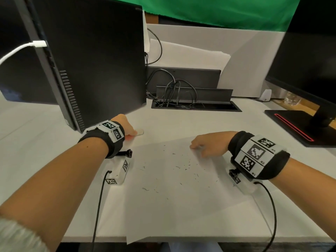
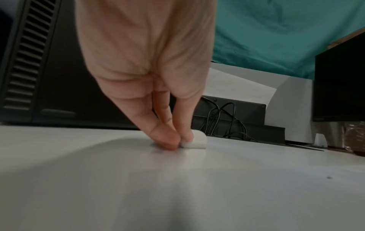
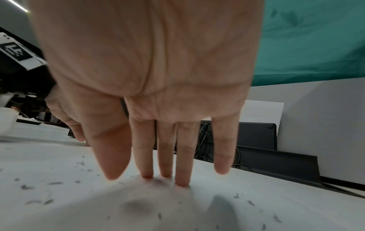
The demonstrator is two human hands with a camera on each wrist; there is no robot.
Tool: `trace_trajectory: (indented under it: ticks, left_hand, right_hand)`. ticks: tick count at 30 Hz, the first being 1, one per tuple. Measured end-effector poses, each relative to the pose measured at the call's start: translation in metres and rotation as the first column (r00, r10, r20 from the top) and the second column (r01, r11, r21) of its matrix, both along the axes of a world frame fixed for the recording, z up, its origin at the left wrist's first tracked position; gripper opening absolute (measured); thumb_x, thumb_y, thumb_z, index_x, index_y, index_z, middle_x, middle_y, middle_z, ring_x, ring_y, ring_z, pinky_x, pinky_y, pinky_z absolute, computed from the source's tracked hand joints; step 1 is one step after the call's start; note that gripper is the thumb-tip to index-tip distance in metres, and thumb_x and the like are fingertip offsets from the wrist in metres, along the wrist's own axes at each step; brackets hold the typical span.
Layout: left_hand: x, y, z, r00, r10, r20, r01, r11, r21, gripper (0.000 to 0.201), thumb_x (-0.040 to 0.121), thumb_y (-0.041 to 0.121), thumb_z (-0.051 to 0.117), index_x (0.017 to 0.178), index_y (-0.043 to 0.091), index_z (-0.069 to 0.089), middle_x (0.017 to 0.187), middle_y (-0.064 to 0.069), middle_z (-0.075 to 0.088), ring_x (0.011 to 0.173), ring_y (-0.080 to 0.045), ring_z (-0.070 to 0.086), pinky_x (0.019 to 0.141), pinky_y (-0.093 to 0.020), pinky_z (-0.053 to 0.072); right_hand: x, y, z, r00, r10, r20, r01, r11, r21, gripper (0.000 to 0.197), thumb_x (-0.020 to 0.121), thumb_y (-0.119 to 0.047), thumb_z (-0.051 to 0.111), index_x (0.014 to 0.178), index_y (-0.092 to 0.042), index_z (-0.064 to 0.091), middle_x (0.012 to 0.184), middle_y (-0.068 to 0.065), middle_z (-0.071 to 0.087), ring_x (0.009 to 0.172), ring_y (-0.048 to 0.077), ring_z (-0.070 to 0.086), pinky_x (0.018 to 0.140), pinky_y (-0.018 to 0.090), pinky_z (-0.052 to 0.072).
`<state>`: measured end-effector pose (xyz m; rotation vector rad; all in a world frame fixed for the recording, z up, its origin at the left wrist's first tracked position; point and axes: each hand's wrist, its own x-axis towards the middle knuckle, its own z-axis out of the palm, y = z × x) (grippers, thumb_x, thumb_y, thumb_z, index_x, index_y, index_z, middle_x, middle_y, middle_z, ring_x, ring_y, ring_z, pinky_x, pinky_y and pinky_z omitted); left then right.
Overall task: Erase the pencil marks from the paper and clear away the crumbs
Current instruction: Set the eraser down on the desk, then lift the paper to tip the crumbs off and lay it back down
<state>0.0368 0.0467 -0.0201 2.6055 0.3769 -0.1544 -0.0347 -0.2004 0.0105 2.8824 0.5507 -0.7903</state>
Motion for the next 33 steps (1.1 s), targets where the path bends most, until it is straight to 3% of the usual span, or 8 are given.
trace_trajectory:
  ticks: [5, 9, 13, 18, 21, 24, 28, 33]
  left_hand:
    - [-0.006, -0.001, 0.003, 0.997, -0.079, 0.008, 0.079, 0.995, -0.055, 0.037, 0.078, 0.039, 0.072, 0.079, 0.003, 0.064, 0.073, -0.008, 0.065, 0.068, -0.024, 0.061, 0.073, -0.031, 0.052]
    - [-0.024, -0.008, 0.005, 0.988, -0.154, 0.021, 0.154, 0.988, -0.012, 0.031, 0.087, 0.027, 0.064, 0.103, 0.001, 0.062, 0.095, -0.012, 0.063, 0.075, -0.024, 0.061, 0.081, -0.036, 0.056]
    - [-0.056, -0.007, 0.009, 0.97, -0.214, -0.115, 0.23, 0.961, 0.155, 0.043, 0.082, 0.04, 0.067, 0.108, 0.006, 0.06, 0.106, -0.01, 0.064, 0.096, -0.025, 0.062, 0.087, -0.035, 0.054]
    - [-0.086, -0.004, 0.017, 0.924, -0.226, -0.309, 0.28, 0.949, 0.143, 0.064, 0.076, 0.054, 0.069, 0.118, 0.007, 0.055, 0.114, -0.008, 0.061, 0.103, -0.023, 0.058, 0.081, -0.027, 0.048]
    - [-0.093, -0.012, 0.018, 0.907, -0.23, -0.353, 0.307, 0.935, 0.181, 0.062, 0.078, 0.048, 0.069, 0.121, 0.007, 0.055, 0.107, -0.007, 0.055, 0.099, -0.022, 0.052, 0.063, -0.02, 0.042]
    - [-0.094, -0.019, 0.019, 0.908, -0.217, -0.359, 0.312, 0.922, 0.231, 0.059, 0.079, 0.044, 0.069, 0.123, 0.007, 0.054, 0.106, -0.008, 0.054, 0.095, -0.021, 0.05, 0.058, -0.018, 0.039]
    - [-0.094, -0.026, 0.02, 0.919, -0.2, -0.339, 0.286, 0.931, 0.227, 0.066, 0.08, 0.035, 0.071, 0.132, 0.003, 0.046, 0.129, -0.015, 0.053, 0.109, -0.025, 0.052, 0.079, -0.026, 0.048]
    - [-0.095, -0.031, 0.016, 0.94, -0.216, -0.263, 0.282, 0.927, 0.249, 0.062, 0.081, 0.034, 0.07, 0.129, 0.0, 0.05, 0.128, -0.015, 0.057, 0.117, -0.026, 0.056, 0.097, -0.029, 0.047]
  right_hand:
    - [0.002, -0.001, -0.003, 1.0, 0.005, 0.018, -0.005, 1.0, 0.013, 0.046, 0.094, -0.007, 0.041, 0.14, -0.009, 0.039, 0.145, 0.006, 0.04, 0.133, 0.022, 0.037, 0.111, 0.031, 0.027]
    - [0.008, -0.006, -0.006, 0.999, -0.038, 0.039, 0.034, 0.995, 0.091, 0.048, 0.093, -0.016, 0.048, 0.141, -0.016, 0.039, 0.147, 0.002, 0.037, 0.134, 0.019, 0.036, 0.113, 0.033, 0.025]
    - [0.005, -0.028, 0.001, 0.979, -0.177, 0.101, 0.143, 0.948, 0.284, 0.051, 0.09, -0.02, 0.058, 0.138, -0.018, 0.042, 0.147, 0.001, 0.038, 0.131, 0.019, 0.04, 0.111, 0.034, 0.027]
    - [-0.003, -0.066, 0.006, 0.932, -0.346, 0.106, 0.346, 0.938, 0.026, 0.06, 0.088, -0.031, 0.06, 0.139, -0.007, 0.039, 0.142, 0.008, 0.043, 0.129, 0.024, 0.042, 0.109, 0.035, 0.031]
    - [-0.013, -0.086, 0.004, 0.881, -0.469, 0.061, 0.472, 0.881, -0.039, 0.063, 0.083, -0.04, 0.066, 0.126, 0.001, 0.048, 0.119, 0.008, 0.056, 0.108, 0.025, 0.053, 0.091, 0.032, 0.043]
    - [-0.023, -0.095, 0.003, 0.86, -0.499, 0.104, 0.507, 0.859, -0.068, 0.069, 0.081, -0.051, 0.062, 0.123, 0.002, 0.049, 0.101, 0.003, 0.05, 0.095, 0.02, 0.046, 0.084, 0.028, 0.036]
    - [-0.02, -0.097, -0.003, 0.84, -0.533, 0.104, 0.535, 0.845, 0.009, 0.066, 0.08, -0.041, 0.069, 0.125, 0.003, 0.047, 0.109, 0.007, 0.059, 0.104, 0.025, 0.053, 0.09, 0.033, 0.045]
    - [-0.015, -0.081, -0.005, 0.852, -0.522, 0.038, 0.517, 0.851, 0.09, 0.052, 0.076, -0.031, 0.075, 0.114, -0.001, 0.055, 0.109, 0.013, 0.064, 0.103, 0.028, 0.06, 0.087, 0.036, 0.051]
